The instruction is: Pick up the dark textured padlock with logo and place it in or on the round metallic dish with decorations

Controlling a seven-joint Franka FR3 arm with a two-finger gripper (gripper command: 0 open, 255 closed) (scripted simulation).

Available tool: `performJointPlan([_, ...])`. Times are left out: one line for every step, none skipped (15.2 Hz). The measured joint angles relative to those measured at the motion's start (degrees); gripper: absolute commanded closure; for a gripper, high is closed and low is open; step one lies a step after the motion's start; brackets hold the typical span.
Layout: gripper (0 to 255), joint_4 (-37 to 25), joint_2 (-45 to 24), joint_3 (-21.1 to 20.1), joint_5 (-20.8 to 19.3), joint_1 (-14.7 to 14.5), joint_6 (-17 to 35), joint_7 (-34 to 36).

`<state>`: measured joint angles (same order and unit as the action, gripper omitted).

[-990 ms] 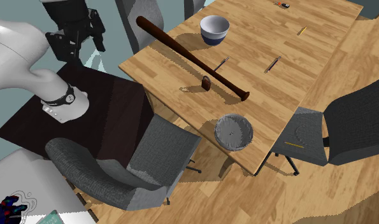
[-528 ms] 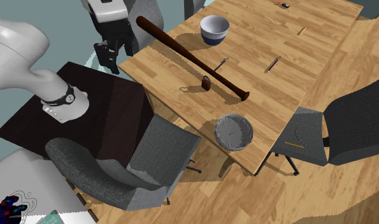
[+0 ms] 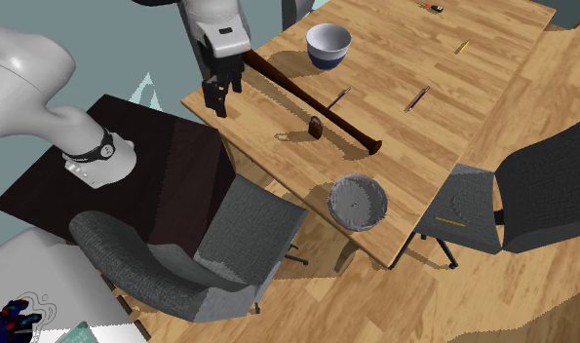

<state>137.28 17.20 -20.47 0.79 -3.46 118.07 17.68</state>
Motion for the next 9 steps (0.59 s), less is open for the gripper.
performJointPlan([0,-0.52,-2.12,-0.70,-0.36,0.02,1.53,1.20])
performJointPlan([0,-1.26,-4.66,-1.46,-0.96,0.08,3.29,2.56])
performJointPlan([0,-1.93,-6.33,-2.09,-1.28,-0.05,4.24,3.82])
performJointPlan([0,-2.65,-8.66,-2.69,-2.00,-0.05,5.76,5.13])
performJointPlan([0,-3.26,-10.19,-3.15,-2.42,-0.17,6.61,6.23])
performJointPlan([0,-4.58,-12.96,-3.72,-3.51,-0.22,7.95,7.78])
performJointPlan([0,-5.26,-14.88,-4.21,-4.23,-0.48,9.02,9.23])
performJointPlan([0,-7.11,-17.50,-4.59,-5.36,-0.68,9.59,10.74])
performJointPlan([0,-8.77,-19.92,-4.91,-6.46,-1.03,10.16,12.29])
